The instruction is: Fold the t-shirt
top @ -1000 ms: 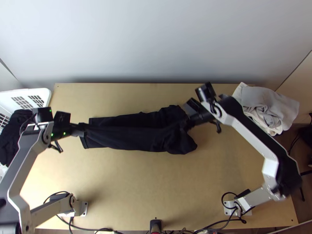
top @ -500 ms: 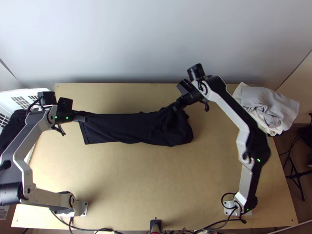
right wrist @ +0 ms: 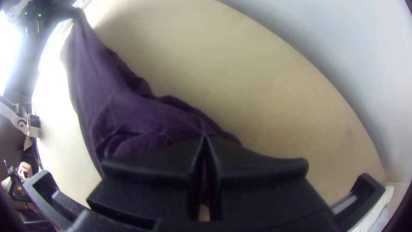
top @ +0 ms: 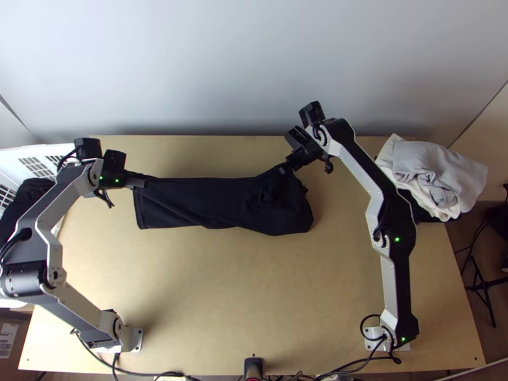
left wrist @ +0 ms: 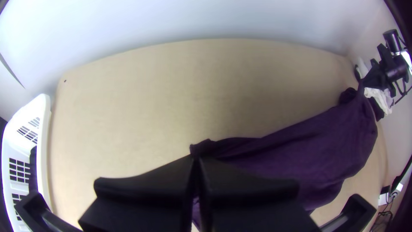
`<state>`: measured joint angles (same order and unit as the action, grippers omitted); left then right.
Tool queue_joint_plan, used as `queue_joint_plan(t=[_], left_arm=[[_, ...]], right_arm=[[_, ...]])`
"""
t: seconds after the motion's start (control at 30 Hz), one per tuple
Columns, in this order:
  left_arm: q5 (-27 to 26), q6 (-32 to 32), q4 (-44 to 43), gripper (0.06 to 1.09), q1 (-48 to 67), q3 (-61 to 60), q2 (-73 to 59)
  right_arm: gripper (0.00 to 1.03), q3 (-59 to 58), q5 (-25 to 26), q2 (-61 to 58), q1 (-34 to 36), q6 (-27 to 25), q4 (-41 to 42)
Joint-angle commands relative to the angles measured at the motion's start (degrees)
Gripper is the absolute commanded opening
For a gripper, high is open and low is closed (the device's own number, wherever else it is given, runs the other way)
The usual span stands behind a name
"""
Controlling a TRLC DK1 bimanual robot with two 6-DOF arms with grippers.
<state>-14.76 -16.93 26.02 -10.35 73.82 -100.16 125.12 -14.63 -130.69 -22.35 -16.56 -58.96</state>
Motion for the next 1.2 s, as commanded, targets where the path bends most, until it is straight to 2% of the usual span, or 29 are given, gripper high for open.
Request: queue_joint_plan(t=[0.0, 0.2, 0.23, 0.3, 0.33, 0.37, 0.4, 0.5, 0.57, 0.7, 0.87, 1.17], left_arm=[[0.6, 0.4, -1.1, 0.09, 1.3, 2.1, -5.0], [0.8, 1.2, -0.9, 0.10, 2.2, 3.0, -8.3], [0.8, 1.4, -0.9, 0.15, 2.2, 3.1, -8.3], [0.7, 2.0, -0.3, 0.35, 2.3, 3.8, -8.2], [0.7, 2.0, 0.3, 0.43, 2.3, 4.0, -7.9], [0.7, 2.1, 1.0, 0.52, 2.3, 4.5, -7.6], [0.7, 2.3, 1.5, 0.60, 2.2, 4.8, -7.0], [0.7, 3.0, 3.1, 0.77, 1.7, 5.0, -4.5], [0.4, 3.1, 5.4, 0.84, 1.6, 4.9, -2.6], [-1.1, 2.6, 12.1, 0.93, 1.4, 3.5, 1.6], [-1.1, 1.5, 13.1, 0.95, 1.0, -1.2, 5.1], [-0.8, 1.5, 12.2, 0.95, 0.6, -4.7, 2.9]], right_arm=[[0.03, 1.5, 1.7, -3.8, 0.2, 1.6, 0.2], [0.03, 2.4, 2.2, -6.3, 0.3, 3.5, 0.5], [0.03, 2.6, 2.2, -6.3, 0.3, 3.5, 0.5], [0.07, 3.3, 2.1, -6.2, 0.2, 5.0, 0.5], [0.14, 3.6, 2.1, -5.8, 0.2, 5.8, 0.5], [0.27, 3.6, 2.0, -5.1, 0.2, 6.5, 0.5], [0.43, 3.5, 2.0, -4.5, 0.1, 6.9, 0.5], [0.81, 3.3, 1.7, -1.8, -0.2, 7.7, 0.3], [0.95, 3.3, 1.3, 0.2, -0.6, 7.7, -0.1], [0.97, 2.4, 0.0, 4.8, -1.9, 8.6, -0.4], [0.97, -1.5, -1.0, 10.5, -6.3, 9.6, -1.1], [0.97, -8.1, -1.0, 14.1, -13.7, 9.3, -1.3]])
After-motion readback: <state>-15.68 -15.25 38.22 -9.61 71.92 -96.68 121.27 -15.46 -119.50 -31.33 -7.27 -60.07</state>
